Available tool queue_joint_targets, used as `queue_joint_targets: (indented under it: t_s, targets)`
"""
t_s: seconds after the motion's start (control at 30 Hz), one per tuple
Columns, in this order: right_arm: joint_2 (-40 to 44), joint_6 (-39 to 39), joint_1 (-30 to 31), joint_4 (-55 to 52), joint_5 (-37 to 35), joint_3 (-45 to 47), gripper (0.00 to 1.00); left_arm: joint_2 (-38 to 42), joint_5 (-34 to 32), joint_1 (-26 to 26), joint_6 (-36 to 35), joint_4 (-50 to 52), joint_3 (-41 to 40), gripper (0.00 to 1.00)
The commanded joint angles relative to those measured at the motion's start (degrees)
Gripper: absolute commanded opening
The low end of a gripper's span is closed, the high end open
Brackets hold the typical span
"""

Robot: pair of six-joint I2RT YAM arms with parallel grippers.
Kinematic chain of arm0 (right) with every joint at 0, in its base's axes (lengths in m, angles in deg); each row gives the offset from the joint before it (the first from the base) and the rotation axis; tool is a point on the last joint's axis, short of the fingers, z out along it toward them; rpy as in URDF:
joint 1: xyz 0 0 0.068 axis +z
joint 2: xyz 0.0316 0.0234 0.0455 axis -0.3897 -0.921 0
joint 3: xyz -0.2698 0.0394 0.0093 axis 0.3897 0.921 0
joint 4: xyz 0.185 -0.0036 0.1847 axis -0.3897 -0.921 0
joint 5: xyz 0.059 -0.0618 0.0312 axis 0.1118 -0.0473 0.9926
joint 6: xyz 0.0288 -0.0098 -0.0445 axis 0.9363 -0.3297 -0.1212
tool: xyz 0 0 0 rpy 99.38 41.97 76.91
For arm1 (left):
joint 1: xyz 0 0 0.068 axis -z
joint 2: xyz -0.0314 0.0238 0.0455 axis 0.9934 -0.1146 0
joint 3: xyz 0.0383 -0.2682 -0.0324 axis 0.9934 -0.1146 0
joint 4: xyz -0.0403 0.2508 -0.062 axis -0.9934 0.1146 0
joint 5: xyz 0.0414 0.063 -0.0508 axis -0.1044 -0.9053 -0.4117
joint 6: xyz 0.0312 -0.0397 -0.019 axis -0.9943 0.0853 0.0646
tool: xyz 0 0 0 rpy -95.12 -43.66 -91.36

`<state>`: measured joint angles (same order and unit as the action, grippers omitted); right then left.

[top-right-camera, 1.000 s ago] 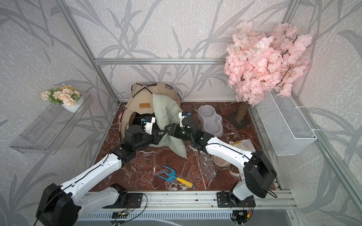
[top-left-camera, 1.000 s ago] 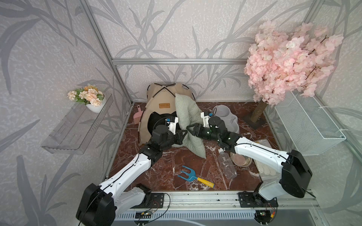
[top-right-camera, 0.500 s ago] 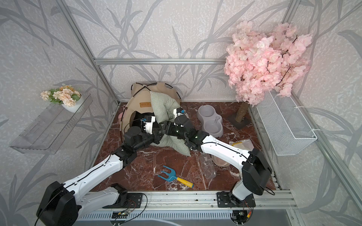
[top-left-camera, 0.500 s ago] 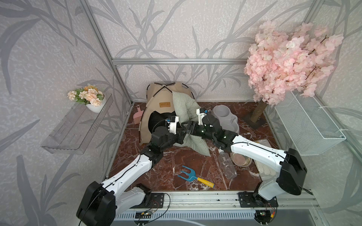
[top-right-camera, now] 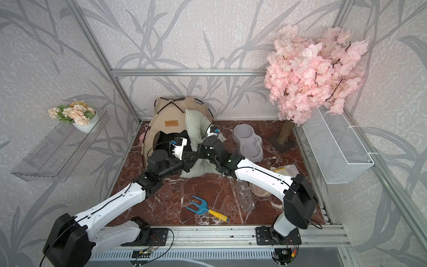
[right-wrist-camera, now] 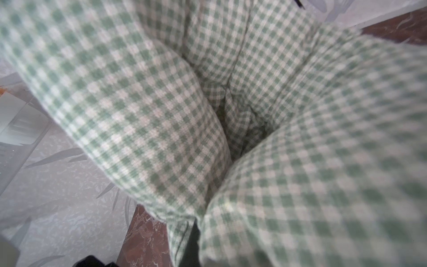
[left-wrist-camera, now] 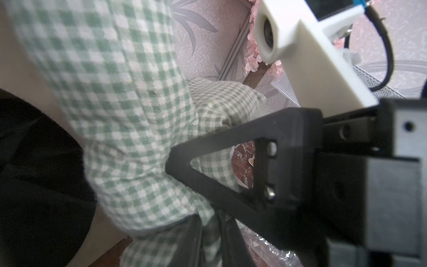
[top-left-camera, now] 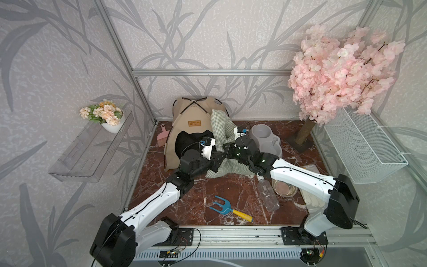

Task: Place the cushion in the tent.

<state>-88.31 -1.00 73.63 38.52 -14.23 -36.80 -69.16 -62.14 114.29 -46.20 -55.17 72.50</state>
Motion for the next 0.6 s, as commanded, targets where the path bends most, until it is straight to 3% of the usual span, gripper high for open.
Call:
queue_joint_targets:
  t_s: [0.0,0.1,0.33,0.57]
  targets:
    - [2.7,-4.2,0.8,0.1,-0.89,-0.85,0.0,5.58,2.09,1.39,-2.79,2.17,3.24,0.29]
    - [4.51,-4.29,-0.75,0.2,0.8,-0.44,0.0,10.28,-4.84,1.2,-4.25,8.99,3.83,0.4]
    - [9.78,-7.07,-4.9,-6.19,5.99,-1.86,0.0,12.5,-19.08,-0.54,-10.07,28.02,12.53,0.51]
    - [14.44,-10.48,-10.08,-18.19,15.94,-7.16,0.0,8.5,-32.66,-8.46,-17.22,33.0,22.58,0.58]
